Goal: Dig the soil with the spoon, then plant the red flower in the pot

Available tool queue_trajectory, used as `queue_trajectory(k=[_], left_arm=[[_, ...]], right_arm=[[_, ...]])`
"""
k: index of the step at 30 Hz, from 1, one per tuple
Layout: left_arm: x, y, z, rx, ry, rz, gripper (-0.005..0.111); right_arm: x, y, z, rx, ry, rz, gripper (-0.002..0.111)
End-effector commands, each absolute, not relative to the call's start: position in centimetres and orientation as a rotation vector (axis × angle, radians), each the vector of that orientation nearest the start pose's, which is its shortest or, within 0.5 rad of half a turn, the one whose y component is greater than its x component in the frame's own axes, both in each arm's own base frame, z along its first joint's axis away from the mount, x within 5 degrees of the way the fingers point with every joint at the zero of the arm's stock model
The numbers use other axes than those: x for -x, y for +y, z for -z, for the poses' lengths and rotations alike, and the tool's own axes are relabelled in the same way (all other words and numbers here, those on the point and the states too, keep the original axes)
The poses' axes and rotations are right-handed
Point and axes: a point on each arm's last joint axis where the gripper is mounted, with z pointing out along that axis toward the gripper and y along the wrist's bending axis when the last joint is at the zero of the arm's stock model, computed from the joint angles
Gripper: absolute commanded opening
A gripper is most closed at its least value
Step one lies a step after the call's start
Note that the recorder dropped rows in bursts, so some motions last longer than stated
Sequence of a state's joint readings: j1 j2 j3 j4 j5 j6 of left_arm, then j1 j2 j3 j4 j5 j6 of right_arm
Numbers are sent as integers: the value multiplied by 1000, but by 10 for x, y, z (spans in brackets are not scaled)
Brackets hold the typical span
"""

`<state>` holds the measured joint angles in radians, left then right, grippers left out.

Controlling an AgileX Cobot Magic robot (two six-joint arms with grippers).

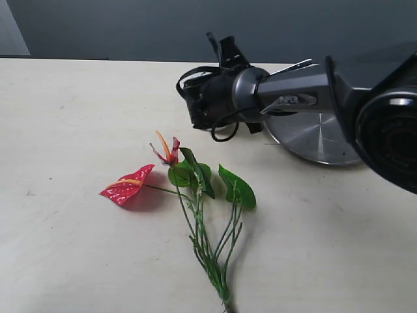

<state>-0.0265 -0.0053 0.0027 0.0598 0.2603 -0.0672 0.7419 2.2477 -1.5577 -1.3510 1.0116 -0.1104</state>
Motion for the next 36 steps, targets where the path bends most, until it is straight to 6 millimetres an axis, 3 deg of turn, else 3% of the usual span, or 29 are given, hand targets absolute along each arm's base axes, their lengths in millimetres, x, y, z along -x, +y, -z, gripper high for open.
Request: queue_trajectory(k=[1,8,15,19,27,30,36], left_arm=[[-55,0,-190,-13,1736,11,2],[-55,0,-190,-13,1736,11,2],[-55,0,-190,-13,1736,11,2],[-55,0,-190,-13,1736,11,2],[-55,0,-190,-13,1736,11,2],[-55,0,-190,-13,1736,11,2],[-55,0,-190,-13,1736,11,2]], right_arm=[[-387,245,-189,1561,1800,1251,-1],[-377,222,-218,1196,2236,772,-1],[-387,163,-219,727,2686,338,-1],[-395,129,-211,606,2828,189,-1],[-409,95,-190,488,2910,81,-1],[-420,84,-162,453,2931,86,-1],[-434,63,-141,400,2894,114,-1]])
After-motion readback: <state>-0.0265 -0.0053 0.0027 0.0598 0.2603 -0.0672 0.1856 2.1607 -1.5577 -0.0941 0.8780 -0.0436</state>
